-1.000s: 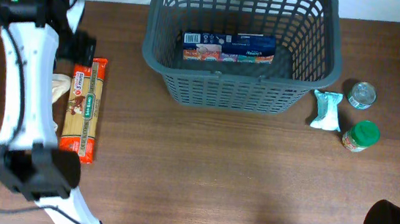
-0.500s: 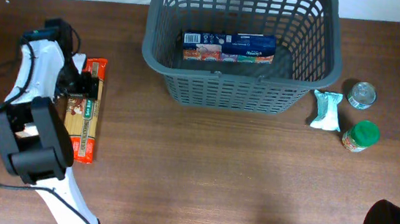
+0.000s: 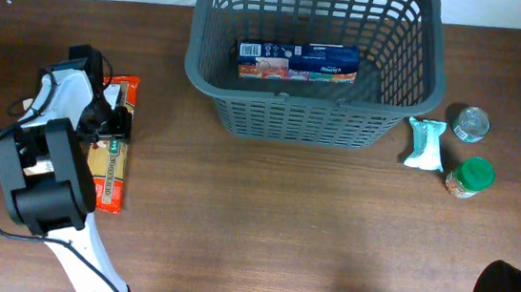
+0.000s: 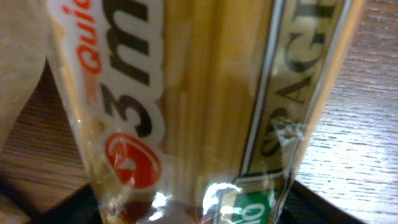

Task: Pack container
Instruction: 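Grasp the red spaghetti pack with the left gripper, then carry the spaghetti pack into the basket and release it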

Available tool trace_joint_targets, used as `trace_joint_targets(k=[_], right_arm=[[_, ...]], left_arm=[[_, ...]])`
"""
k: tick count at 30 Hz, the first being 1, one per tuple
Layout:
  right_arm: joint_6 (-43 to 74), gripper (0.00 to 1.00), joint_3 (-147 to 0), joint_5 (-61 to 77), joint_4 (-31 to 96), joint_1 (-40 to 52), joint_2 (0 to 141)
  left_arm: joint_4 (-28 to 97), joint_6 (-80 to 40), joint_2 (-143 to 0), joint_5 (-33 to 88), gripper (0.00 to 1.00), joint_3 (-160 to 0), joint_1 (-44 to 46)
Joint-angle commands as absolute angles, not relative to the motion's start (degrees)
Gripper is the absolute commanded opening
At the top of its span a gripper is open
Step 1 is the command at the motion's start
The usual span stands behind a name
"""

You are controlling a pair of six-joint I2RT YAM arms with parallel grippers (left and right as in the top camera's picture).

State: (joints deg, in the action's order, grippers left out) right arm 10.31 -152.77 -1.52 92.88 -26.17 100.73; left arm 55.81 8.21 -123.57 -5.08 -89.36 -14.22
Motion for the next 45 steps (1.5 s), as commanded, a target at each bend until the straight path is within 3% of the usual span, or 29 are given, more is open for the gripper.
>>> trace_joint_targets(k=[1, 3, 8, 15, 22, 27, 36, 45], right_arm=[[10.55, 0.99, -152.51, -2.2, 92.82, -26.37, 100.75], [10.55, 0.99, -152.51, -2.2, 92.82, -26.37, 100.75], [10.55, 0.99, -152.51, -2.2, 92.82, -26.37, 100.75], [10.55, 0.99, -152.51, -2.2, 92.82, -26.37, 100.75], [10.55, 0.99, -152.51, -2.2, 92.82, -26.37, 100.75], [10.55, 0.99, -152.51, -2.2, 92.82, -26.37, 100.75], [10.55, 0.99, -152.53, -2.2, 92.82, -26.37, 100.75], [10.55, 0.99, -152.51, -2.2, 92.82, -26.37, 100.75]], left_arm=[[55.48, 8.64, -127.24, -5.76, 0.41, -88.09, -14.7], [55.79, 8.67, -127.2, -5.78, 0.02, -88.2, -14.7], [63.75, 8.73, -126.26, -5.8, 0.02, -95.72, -14.7], [80.84, 10.48, -125.75, -5.21, 0.01, -125.27, -14.02], [83.09, 25.34, -125.75, 3.73, 0.01, -157.88, -9.72], [80.55, 41.39, -125.75, 11.86, 0.02, -175.61, -1.43], [75.13, 68.07, -126.15, 13.56, 0.02, -175.98, 19.18], [62.67, 68.47, -131.96, 13.41, 0.01, -157.4, 27.27]])
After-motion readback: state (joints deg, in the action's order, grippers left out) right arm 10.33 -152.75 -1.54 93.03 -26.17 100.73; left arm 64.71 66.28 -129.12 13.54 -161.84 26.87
